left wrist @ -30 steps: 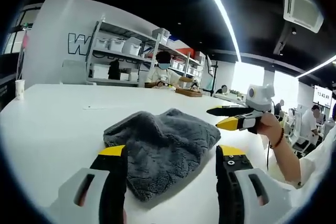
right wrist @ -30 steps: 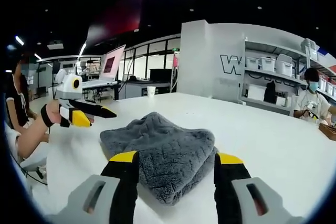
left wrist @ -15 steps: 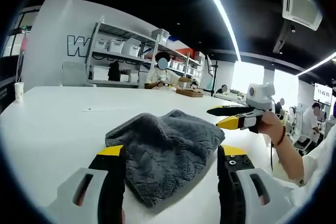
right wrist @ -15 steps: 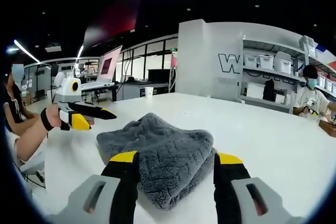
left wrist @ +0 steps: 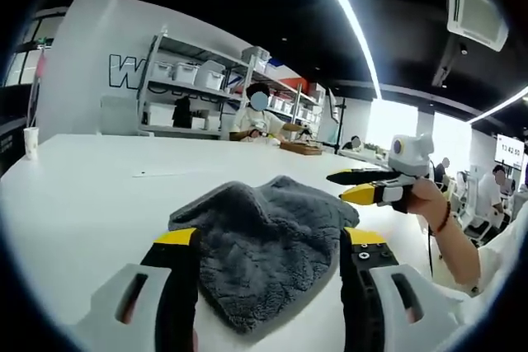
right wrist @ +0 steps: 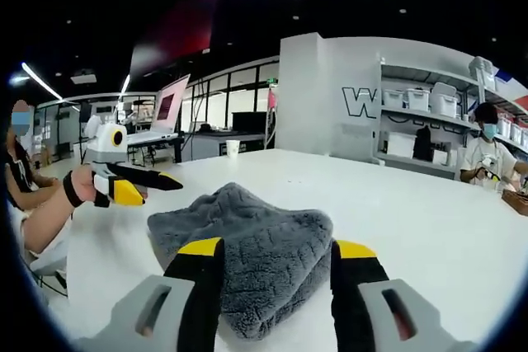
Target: Open the folded towel by lifting each exposed corner and separating the folded layers until the towel lies flat within the target outline without major curled edges
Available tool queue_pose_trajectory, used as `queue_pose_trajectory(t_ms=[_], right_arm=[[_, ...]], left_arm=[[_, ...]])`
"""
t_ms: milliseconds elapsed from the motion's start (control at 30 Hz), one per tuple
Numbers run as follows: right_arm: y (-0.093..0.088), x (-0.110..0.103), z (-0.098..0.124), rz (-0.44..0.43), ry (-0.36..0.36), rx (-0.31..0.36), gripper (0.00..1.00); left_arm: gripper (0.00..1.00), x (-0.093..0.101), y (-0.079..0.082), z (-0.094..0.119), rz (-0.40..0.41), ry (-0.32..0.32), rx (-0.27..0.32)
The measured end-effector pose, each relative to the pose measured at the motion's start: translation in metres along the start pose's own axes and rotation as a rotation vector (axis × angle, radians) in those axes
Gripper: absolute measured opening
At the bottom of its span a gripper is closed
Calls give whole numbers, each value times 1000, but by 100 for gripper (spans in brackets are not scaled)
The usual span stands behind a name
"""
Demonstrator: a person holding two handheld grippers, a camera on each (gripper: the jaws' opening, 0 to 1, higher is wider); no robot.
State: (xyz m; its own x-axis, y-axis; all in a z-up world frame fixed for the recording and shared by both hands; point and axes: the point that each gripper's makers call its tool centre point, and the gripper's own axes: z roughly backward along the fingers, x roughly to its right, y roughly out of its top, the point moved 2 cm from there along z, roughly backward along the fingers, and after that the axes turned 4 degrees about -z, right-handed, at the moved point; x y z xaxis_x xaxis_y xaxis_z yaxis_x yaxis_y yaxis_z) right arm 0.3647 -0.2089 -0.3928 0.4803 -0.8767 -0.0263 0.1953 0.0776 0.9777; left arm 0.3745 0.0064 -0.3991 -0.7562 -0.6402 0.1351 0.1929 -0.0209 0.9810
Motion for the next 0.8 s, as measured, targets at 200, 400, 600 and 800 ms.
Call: queue_pose_trajectory(t_ms=[200,400,600,800], right_arm=[[4,2,-6,-1,5,-3,47],[5,0,-12,8,15,-19,47],[7,4,-16,13,9,-21,46],[8,8,-21,18,9,-27,46]], left_arm=[[69,-3,3,0,-10,8,0],[69,-7,4,-2,-4,18,3],[68,-11,-1,-6,-1,22,-16],[67,-12,-2,-9,20,12,-19]])
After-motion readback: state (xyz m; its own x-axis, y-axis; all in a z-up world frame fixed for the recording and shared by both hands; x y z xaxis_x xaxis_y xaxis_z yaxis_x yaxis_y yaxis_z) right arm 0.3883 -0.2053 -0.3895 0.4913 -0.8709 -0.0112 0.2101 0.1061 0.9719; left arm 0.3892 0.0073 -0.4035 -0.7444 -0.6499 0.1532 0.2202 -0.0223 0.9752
